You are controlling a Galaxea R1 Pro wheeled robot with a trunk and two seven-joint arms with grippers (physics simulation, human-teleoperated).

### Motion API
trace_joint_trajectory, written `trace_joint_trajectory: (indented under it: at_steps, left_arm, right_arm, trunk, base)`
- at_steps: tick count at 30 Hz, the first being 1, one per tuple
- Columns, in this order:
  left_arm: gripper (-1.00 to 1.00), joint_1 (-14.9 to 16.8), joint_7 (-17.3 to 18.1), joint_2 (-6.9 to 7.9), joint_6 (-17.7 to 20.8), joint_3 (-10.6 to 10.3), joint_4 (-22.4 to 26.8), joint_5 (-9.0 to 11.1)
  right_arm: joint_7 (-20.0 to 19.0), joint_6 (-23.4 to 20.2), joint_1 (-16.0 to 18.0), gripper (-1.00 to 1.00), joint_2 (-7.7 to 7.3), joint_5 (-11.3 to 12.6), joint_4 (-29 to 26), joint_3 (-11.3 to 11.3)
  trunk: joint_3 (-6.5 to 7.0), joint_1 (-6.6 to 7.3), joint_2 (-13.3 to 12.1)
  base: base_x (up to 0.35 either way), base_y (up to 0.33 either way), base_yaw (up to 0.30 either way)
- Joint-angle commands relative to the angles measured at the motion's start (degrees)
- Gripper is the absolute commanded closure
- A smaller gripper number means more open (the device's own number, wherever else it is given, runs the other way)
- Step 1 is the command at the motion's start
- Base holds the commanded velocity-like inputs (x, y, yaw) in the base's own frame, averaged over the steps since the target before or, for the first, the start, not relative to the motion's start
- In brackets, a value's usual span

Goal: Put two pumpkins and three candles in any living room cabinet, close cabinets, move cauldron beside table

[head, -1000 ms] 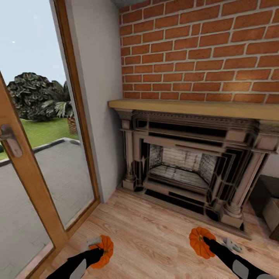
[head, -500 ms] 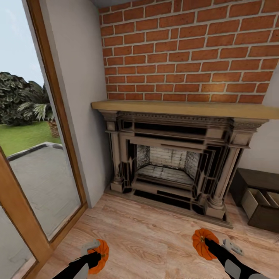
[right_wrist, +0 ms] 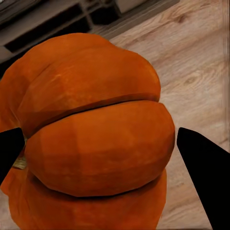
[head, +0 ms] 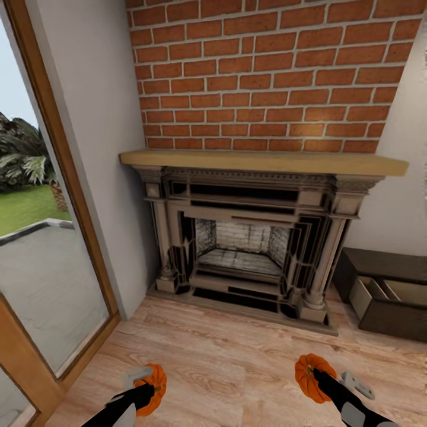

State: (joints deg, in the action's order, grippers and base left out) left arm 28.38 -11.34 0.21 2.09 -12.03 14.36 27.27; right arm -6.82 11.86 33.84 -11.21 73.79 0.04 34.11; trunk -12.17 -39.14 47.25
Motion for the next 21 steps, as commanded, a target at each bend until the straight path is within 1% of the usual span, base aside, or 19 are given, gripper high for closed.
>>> trace_joint_trajectory:
  at_steps: [1, 13, 18, 21]
  left_arm:
    - [1.0, 0.0, -0.4, 0.01, 0.2, -0.4, 0.1, 0.3]
    - [1.0, 0.0, -0.4, -0.03, -0.1, -0.4, 0.1, 0.1]
    - [1.0, -0.1, -0.4, -0.81, -0.1, -0.4, 0.1, -0.1]
    - [1.0, -0.1, -0.4, -0.91, -0.1, -0.4, 0.1, -0.1]
  right_arm:
    - [-0.3, 0.1, 0.0, 1.0, 0.02, 0.7, 0.1, 0.3]
    - [-0.3, 0.1, 0.0, 1.0, 0.05, 0.9, 0.2, 0.3]
    - [-0.3, 0.2, 0.0, 1.0, 0.05, 1.0, 0.2, 0.3]
    - [-0.3, 0.2, 0.0, 1.0, 0.1, 1.0, 0.2, 0.3]
  trunk:
    - [-0.16, -0.01, 0.1]
    - [-0.92, -0.01, 0.1]
    - [-1.18, -0.01, 0.1]
    - [-1.33, -0.01, 0.1]
  base:
    - [0.0, 0.0, -0.169]
    - [0.0, 0.0, -0.208]
    - [0.0, 0.0, -0.23]
    - [0.0, 0.0, -0.233]
